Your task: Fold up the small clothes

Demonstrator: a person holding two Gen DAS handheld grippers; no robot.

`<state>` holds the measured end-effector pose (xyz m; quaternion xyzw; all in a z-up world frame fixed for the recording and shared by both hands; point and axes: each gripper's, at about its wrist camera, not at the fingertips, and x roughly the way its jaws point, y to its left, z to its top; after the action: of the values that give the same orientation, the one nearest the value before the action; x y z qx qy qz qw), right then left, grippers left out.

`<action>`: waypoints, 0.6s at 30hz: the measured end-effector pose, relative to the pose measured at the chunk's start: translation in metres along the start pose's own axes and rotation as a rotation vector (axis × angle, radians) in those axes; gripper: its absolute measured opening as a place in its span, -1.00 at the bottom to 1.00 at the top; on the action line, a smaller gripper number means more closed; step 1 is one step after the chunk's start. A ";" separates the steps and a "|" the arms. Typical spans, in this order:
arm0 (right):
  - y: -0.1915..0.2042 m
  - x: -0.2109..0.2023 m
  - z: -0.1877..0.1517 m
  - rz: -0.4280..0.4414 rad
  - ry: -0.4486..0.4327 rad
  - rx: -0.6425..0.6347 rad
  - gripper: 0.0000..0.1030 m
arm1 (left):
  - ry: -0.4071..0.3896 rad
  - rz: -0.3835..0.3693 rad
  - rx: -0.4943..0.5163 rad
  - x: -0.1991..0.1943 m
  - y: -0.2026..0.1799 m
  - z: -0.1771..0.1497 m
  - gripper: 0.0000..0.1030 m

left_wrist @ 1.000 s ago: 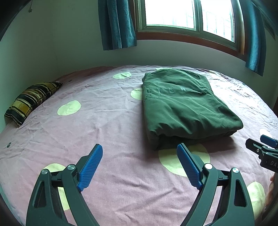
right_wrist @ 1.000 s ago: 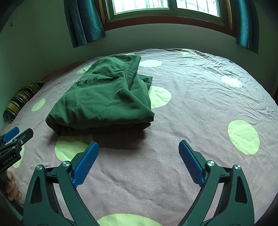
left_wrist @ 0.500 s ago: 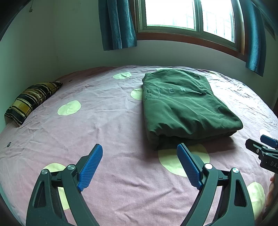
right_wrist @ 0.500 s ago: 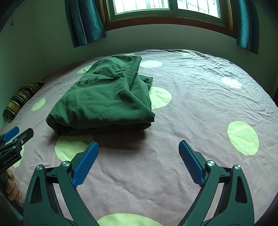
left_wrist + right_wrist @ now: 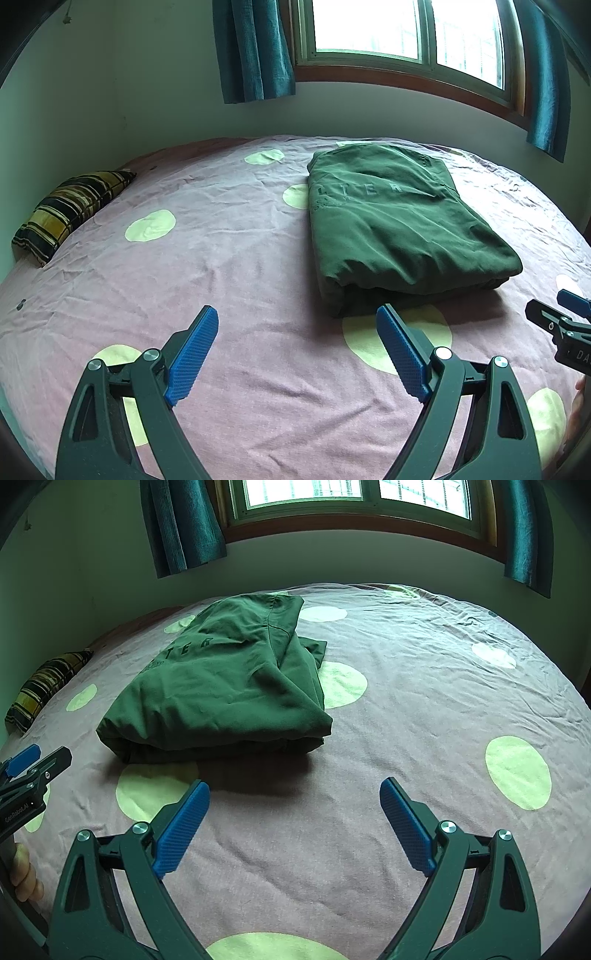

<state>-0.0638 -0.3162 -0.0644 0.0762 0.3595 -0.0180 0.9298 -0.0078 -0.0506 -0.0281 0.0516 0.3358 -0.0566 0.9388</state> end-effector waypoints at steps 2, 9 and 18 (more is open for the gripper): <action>0.000 0.000 -0.001 -0.001 0.000 -0.001 0.81 | -0.004 0.003 -0.003 0.000 0.000 0.000 0.68; -0.001 0.002 -0.002 0.001 0.004 -0.007 0.81 | -0.001 0.005 -0.001 0.000 0.000 -0.001 0.68; -0.001 0.003 -0.002 0.001 0.006 -0.011 0.81 | -0.002 0.007 0.006 0.000 -0.002 -0.001 0.68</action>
<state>-0.0631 -0.3165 -0.0677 0.0714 0.3623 -0.0153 0.9292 -0.0090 -0.0527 -0.0292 0.0553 0.3346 -0.0546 0.9392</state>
